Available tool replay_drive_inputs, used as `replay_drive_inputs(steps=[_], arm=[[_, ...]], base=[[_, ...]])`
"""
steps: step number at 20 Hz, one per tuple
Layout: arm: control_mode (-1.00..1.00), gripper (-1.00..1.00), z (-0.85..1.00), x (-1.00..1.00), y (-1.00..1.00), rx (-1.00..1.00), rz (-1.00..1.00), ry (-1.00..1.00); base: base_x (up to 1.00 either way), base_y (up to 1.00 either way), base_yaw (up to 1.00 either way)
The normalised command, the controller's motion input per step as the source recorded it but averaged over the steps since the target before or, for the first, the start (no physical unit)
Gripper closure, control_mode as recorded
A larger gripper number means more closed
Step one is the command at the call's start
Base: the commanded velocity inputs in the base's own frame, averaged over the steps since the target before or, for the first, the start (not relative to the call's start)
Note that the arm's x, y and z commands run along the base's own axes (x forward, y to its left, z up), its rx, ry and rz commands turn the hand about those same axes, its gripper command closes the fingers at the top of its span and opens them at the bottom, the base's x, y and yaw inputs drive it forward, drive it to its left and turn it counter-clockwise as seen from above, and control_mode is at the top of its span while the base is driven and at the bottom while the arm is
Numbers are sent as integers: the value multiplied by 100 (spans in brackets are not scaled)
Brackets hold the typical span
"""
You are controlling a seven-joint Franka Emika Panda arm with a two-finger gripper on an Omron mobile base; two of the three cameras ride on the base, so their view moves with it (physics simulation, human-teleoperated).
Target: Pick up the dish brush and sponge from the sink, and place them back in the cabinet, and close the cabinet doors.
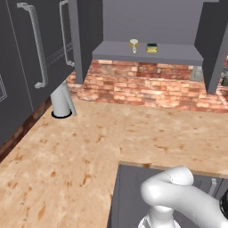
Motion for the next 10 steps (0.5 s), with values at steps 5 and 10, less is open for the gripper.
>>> replay_drive_inputs(steps=[5,10], arm=[[-100,-100,0,27,22,2,0,0],[-100,-100,0,35,28,0,0,0]], base=[[0,0,0],[0,0,0]])
